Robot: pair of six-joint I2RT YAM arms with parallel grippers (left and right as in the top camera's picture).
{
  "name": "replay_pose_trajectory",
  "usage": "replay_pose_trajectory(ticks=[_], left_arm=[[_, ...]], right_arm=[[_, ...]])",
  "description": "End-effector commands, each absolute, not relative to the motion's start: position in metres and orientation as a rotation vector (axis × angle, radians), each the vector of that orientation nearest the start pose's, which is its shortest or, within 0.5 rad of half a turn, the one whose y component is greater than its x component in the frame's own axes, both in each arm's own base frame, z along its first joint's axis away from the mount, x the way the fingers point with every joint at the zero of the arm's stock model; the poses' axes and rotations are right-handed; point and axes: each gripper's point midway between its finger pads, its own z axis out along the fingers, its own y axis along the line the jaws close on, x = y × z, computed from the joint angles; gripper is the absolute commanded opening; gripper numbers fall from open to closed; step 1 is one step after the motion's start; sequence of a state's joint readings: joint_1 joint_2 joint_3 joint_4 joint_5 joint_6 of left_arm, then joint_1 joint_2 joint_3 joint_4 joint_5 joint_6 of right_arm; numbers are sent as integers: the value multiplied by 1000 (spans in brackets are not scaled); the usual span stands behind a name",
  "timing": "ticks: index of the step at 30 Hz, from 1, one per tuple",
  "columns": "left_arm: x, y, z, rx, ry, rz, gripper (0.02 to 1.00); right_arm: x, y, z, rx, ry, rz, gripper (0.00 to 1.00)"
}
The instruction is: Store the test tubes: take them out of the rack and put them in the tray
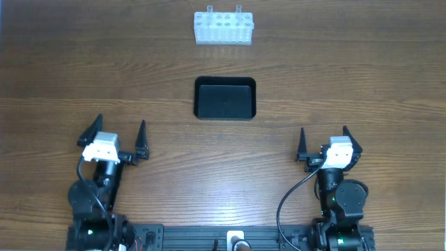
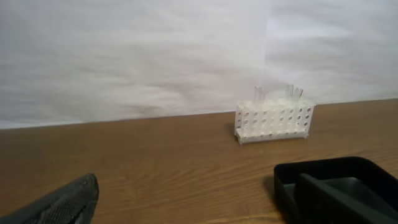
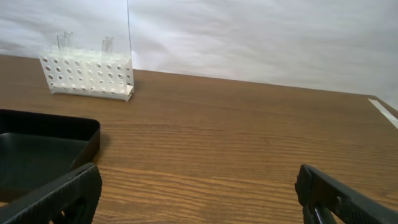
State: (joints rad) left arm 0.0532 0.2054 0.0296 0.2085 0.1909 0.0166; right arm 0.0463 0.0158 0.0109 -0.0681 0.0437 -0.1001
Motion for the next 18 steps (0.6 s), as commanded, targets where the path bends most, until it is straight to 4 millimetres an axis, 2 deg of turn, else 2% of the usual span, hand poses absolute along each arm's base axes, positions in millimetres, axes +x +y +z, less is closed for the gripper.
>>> replay_pose_trajectory(ticks=[1,7,10,11,15,18], left_arm=[[270,-19,228,87,1522,-132,998],[306,-31,264,116,1563,-176,998],[332,-47,280,150,1582,-211,998],[349,-56,287,153,1601,-214,998],[386,-79,291,128,1656,-172,998],[412,-104,288,135,1720,-145,996]], right_arm=[[246,0,157,-63,1642,-86,991],[246,0,157,-63,1642,-86,993],[246,0,157,-63,1642,-86,991],[246,0,157,-63,1642,-86,991],[246,0,157,-63,1642,-86,991],[246,0,157,-63,1642,-86,993]])
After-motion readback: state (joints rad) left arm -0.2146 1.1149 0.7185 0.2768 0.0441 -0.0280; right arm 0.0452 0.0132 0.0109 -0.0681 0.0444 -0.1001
